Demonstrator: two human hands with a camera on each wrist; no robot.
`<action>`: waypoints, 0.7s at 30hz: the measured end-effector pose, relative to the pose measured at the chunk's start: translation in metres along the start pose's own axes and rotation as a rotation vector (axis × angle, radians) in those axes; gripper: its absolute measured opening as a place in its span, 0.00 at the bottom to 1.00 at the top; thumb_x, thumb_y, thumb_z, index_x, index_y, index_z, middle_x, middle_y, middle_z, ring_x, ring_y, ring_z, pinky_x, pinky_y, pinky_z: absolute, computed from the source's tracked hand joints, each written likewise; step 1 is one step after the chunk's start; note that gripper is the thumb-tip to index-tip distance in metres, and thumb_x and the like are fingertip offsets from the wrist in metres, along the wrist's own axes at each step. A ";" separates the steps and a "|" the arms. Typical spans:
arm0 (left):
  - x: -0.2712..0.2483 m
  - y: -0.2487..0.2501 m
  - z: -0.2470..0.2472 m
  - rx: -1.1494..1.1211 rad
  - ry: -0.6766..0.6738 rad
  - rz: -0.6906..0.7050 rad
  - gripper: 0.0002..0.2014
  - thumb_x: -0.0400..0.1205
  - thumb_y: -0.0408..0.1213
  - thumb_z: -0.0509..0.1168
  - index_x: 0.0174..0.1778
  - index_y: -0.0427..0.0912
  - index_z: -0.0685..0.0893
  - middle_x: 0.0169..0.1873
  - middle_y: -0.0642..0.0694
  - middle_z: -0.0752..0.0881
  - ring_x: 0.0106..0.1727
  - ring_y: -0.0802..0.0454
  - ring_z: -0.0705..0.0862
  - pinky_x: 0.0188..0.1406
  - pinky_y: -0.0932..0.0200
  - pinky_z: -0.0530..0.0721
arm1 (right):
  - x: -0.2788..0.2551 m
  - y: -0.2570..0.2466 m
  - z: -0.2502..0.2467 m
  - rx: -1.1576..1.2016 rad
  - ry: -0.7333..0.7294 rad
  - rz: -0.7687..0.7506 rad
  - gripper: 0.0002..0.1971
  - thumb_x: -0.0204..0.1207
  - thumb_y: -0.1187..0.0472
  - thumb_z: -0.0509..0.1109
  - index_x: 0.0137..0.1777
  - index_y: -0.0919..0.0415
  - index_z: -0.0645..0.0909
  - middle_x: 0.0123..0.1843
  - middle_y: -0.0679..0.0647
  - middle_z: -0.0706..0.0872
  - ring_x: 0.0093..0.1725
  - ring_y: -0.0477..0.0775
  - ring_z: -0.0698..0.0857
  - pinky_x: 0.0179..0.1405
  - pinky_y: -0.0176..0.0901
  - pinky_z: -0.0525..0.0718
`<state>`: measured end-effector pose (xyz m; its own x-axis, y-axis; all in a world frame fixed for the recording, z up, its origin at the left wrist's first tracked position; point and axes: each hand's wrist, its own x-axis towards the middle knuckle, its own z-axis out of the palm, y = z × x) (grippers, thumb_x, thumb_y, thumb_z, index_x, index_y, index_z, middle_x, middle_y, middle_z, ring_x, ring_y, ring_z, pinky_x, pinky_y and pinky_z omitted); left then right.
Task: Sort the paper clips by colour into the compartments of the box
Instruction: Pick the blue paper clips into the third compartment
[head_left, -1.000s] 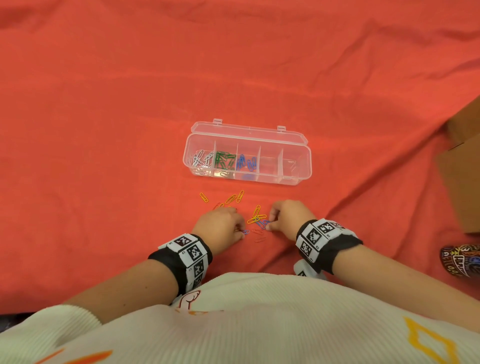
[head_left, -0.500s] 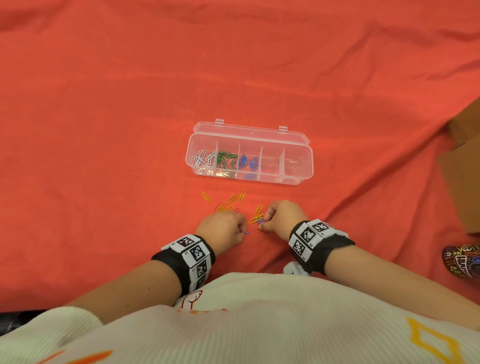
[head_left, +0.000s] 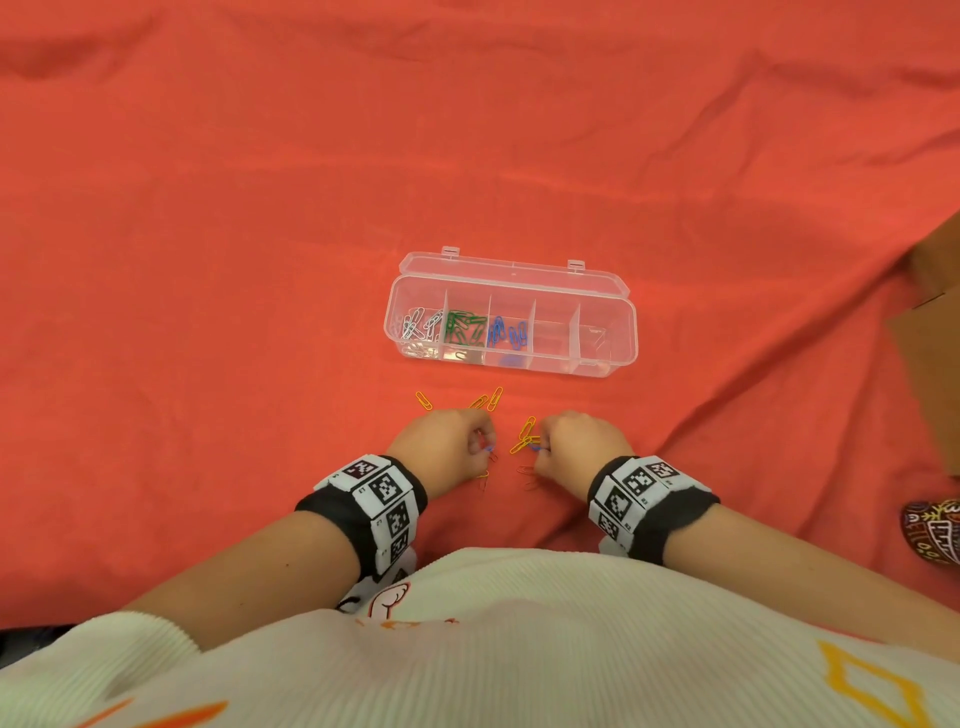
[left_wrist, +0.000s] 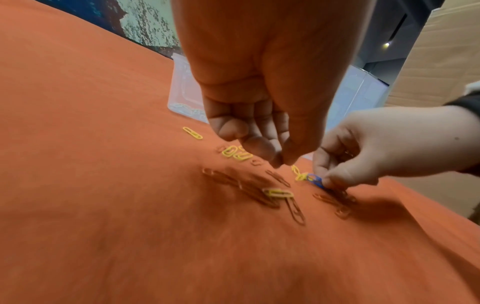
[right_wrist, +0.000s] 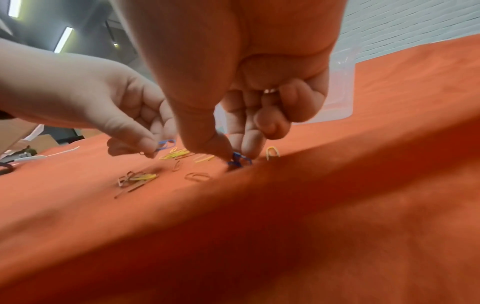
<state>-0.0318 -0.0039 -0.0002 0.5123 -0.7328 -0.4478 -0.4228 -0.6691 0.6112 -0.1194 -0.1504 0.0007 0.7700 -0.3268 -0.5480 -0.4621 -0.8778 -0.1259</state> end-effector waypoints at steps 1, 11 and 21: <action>0.002 0.001 -0.003 -0.014 0.012 0.001 0.10 0.71 0.33 0.66 0.47 0.46 0.83 0.36 0.48 0.86 0.36 0.52 0.80 0.41 0.58 0.79 | 0.001 0.001 -0.002 0.006 -0.006 0.007 0.11 0.71 0.58 0.65 0.51 0.62 0.82 0.56 0.61 0.85 0.54 0.64 0.85 0.49 0.48 0.80; 0.023 0.020 -0.036 -0.203 0.194 0.041 0.06 0.68 0.31 0.69 0.36 0.47 0.82 0.32 0.49 0.84 0.28 0.59 0.78 0.25 0.78 0.72 | 0.015 0.005 -0.056 0.463 0.093 0.018 0.03 0.68 0.62 0.73 0.35 0.56 0.83 0.34 0.55 0.86 0.24 0.41 0.79 0.29 0.37 0.76; 0.051 0.034 -0.050 -0.338 0.439 -0.016 0.03 0.72 0.34 0.71 0.37 0.45 0.84 0.32 0.49 0.84 0.31 0.56 0.78 0.28 0.75 0.71 | 0.043 -0.007 -0.085 0.785 0.166 0.140 0.02 0.70 0.63 0.72 0.37 0.57 0.83 0.14 0.46 0.80 0.06 0.39 0.72 0.26 0.37 0.75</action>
<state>0.0179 -0.0578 0.0304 0.8106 -0.5543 -0.1892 -0.1858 -0.5497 0.8145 -0.0455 -0.1878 0.0481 0.7086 -0.5171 -0.4801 -0.6856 -0.3437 -0.6417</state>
